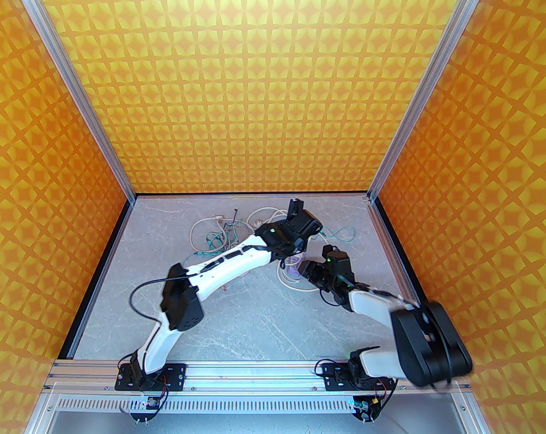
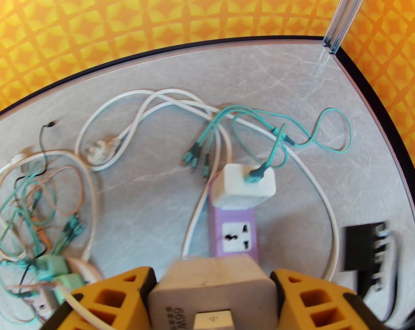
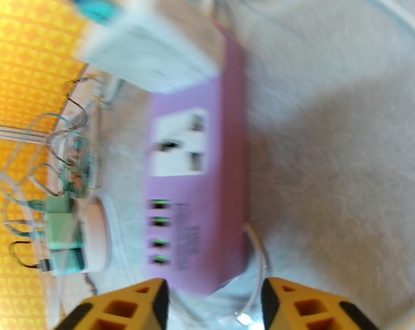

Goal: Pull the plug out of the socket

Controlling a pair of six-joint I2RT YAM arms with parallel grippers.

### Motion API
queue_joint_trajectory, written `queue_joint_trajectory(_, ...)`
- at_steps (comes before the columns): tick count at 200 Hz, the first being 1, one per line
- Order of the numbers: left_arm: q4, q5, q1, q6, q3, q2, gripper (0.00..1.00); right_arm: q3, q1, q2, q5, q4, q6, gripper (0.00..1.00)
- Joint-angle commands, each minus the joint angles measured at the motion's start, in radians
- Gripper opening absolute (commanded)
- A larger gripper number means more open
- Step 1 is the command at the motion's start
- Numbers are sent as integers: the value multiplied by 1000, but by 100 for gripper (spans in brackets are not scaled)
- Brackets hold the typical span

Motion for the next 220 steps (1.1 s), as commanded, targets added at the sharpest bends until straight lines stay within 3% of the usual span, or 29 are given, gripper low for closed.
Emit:
queue_joint_trajectory(1,40,-25,-7,-10,-85,-93,43,51,-4,-148,116,-156,-41,67)
queue_joint_trajectory(38,45,-6,-20,-52,-257,-232,42,90,-5,-266,216,-275,-81,71)
queue_joint_trajectory(92,118,51,-41,-112,-520,-408,44,94,-5,-261,208,-267,-81,72)
queue_joint_trajectory(154,153,202,-51,-230,-670,-379,44,79,-5,-269,200,-271,-82,72)
queue_joint_trajectory(175,150,249,-50,-235,-695,-362,39,73,-5,-276,204,-280,-89,72)
queue_joint_trajectory(193,115,303,-40,-258,-697,-350,46,72,-4,-276,209,-291,-91,72)
queue_joint_trajectory(220,63,374,-16,-271,-691,-289,47,63,-4,-276,209,-279,-82,72)
